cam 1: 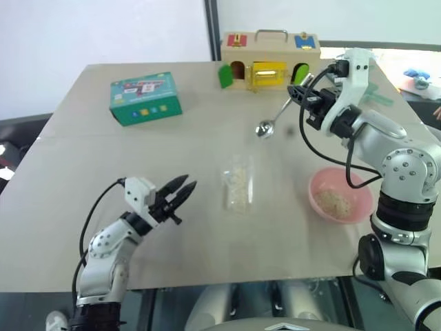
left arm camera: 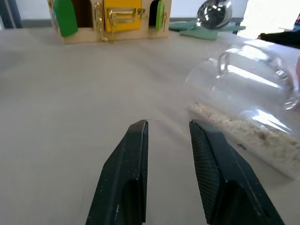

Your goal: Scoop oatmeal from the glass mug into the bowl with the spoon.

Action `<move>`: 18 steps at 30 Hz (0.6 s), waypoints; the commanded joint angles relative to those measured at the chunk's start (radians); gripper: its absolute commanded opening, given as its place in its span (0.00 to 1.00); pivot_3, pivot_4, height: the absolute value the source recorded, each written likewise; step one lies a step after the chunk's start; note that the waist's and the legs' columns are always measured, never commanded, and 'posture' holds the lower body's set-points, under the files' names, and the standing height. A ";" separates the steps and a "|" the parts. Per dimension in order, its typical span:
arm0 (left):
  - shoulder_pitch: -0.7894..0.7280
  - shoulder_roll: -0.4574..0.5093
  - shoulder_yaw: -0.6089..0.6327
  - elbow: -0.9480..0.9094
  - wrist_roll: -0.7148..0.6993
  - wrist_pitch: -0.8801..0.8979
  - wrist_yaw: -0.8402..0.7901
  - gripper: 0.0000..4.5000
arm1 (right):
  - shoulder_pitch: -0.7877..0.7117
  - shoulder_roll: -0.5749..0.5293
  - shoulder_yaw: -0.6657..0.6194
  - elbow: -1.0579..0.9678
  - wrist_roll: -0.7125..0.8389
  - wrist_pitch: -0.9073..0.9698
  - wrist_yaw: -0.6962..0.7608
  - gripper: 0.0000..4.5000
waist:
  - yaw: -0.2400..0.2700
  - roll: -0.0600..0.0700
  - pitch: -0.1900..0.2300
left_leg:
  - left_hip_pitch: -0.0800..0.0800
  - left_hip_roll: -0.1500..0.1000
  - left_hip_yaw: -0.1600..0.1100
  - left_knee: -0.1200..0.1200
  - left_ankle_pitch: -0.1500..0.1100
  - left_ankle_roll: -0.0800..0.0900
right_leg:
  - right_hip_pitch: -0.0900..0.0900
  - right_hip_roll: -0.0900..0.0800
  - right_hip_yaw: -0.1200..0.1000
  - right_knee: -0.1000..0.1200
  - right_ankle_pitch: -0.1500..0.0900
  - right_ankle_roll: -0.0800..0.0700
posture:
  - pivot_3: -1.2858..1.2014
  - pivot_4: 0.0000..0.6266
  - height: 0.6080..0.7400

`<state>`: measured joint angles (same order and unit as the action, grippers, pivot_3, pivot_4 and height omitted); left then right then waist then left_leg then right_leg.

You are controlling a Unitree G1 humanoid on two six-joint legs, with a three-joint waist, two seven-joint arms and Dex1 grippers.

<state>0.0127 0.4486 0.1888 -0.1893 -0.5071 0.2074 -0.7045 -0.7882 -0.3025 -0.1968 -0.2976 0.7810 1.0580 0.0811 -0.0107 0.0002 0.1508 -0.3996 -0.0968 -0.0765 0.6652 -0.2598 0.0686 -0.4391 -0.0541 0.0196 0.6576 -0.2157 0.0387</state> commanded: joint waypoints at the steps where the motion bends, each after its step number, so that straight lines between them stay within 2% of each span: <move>1: -0.076 -0.021 0.026 -0.158 -0.074 0.145 0.157 0.32 | -0.010 0.001 -0.019 -0.042 0.016 -0.009 0.004 0.00 | 0.000 0.000 0.000 | 0.000 0.000 0.000 0.000 0.000 0.000 | 0.000 0.000 0.000 0.000 0.000 0.000 | 0.52 0.24 1.00; 5: -0.296 -0.069 0.040 -0.210 -0.073 0.317 0.412 0.32 | -0.015 0.001 -0.019 -0.035 0.014 -0.015 0.008 0.00 | 0.004 -0.001 0.001 | 0.000 0.000 -0.001 0.001 0.001 -0.002 | 0.000 0.000 -0.001 0.000 0.000 0.000 | 0.52 0.24 1.00; 10: -0.681 -0.113 0.009 -0.099 0.087 0.460 0.719 0.32 | -0.020 0.000 -0.024 -0.027 0.005 -0.028 0.012 0.00 | 0.000 -0.003 0.001 | -0.001 -0.001 -0.001 0.003 0.002 -0.003 | 0.000 0.000 -0.001 0.001 0.000 0.000 | 0.52 0.24 1.00; 12: -0.817 -0.154 0.044 -0.046 0.077 0.637 0.843 0.32 | -0.019 -0.002 -0.027 -0.027 0.003 -0.030 0.013 0.00 | 0.002 -0.005 0.002 | -0.001 -0.001 -0.002 0.003 0.002 -0.003 | 0.000 0.000 -0.002 0.001 0.000 0.000 | 0.52 0.24 1.00; 14: -0.886 -0.157 0.081 -0.031 0.017 0.867 0.857 0.32 | -0.018 -0.002 -0.028 -0.030 0.001 -0.032 0.012 0.00 | -0.002 -0.005 0.002 | -0.001 -0.001 -0.002 0.003 0.002 -0.003 | 0.000 0.000 -0.002 0.001 0.000 0.001 | 0.52 0.24 1.00; 15: -0.880 -0.127 0.063 -0.065 -0.012 0.940 0.812 0.32 | -0.016 -0.003 -0.029 -0.033 0.000 -0.032 0.011 0.00 | -0.006 -0.004 0.002 | -0.001 -0.001 -0.001 0.003 0.002 -0.003 | 0.000 0.001 -0.001 0.001 0.000 0.001 | 0.52 0.24 1.00; 18: -0.801 -0.019 0.068 -0.196 -0.212 1.184 0.613 0.32 | -0.012 -0.007 -0.035 -0.039 0.000 -0.033 0.009 0.00 | -0.025 -0.004 0.003 | -0.001 -0.001 0.000 0.000 0.002 -0.003 | -0.004 0.001 0.000 0.003 0.000 0.001 | 0.52 0.24 1.00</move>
<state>-0.7979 0.3942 0.2361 -0.2996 -0.6194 1.2654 -0.0074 -0.7873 -0.3048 -0.2120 -0.2968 0.7748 1.0467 0.0873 -0.0357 -0.0038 0.1535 -0.4009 -0.0981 -0.0768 0.6651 -0.2579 0.0656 -0.4443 -0.0527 0.0202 0.6616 -0.2158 0.0392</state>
